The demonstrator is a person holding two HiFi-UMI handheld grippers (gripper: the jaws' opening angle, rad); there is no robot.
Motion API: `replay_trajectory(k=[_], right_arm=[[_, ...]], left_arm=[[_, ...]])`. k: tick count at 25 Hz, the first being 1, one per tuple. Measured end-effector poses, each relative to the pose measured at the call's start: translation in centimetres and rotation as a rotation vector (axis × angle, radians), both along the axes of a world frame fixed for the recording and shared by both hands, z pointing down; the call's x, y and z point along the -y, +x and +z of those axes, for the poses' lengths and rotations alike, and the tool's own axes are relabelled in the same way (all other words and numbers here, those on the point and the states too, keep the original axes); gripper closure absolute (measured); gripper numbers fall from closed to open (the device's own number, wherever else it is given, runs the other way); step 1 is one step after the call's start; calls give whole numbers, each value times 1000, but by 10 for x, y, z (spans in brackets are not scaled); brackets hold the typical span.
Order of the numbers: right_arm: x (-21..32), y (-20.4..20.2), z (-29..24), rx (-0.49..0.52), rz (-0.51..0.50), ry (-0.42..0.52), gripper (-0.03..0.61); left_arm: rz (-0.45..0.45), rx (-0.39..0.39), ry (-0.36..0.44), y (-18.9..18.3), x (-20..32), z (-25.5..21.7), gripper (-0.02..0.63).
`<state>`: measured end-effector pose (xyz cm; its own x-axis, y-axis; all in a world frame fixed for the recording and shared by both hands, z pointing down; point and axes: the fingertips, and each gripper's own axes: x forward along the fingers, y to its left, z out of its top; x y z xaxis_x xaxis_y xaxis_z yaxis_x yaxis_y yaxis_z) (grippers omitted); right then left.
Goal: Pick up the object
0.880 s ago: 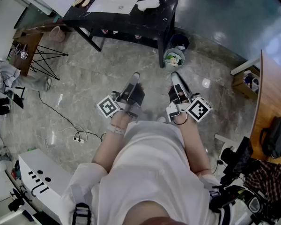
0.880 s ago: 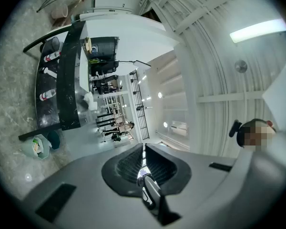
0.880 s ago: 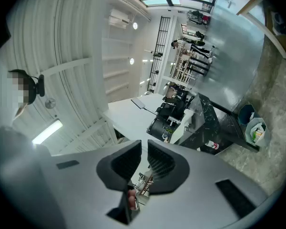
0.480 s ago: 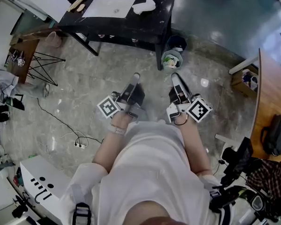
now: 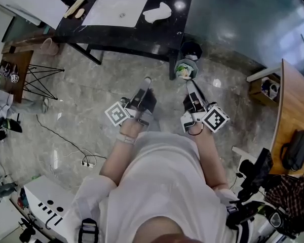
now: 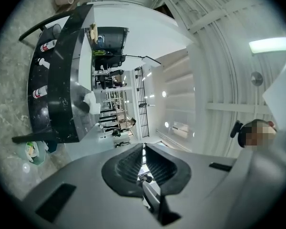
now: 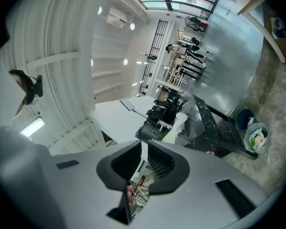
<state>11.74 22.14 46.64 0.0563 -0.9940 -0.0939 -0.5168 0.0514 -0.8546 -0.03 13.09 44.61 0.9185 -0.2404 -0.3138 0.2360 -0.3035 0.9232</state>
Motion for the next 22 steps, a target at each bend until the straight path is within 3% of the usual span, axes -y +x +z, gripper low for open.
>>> replay_trajectory(k=[13, 22], right_arm=[[183, 12, 6, -47, -7, -113, 528], [259, 5, 16, -54, -16, -204, 528]], left_arm=[[-29, -13, -97, 1, 190, 16, 607], [-40, -30, -141, -11, 268, 22, 607]])
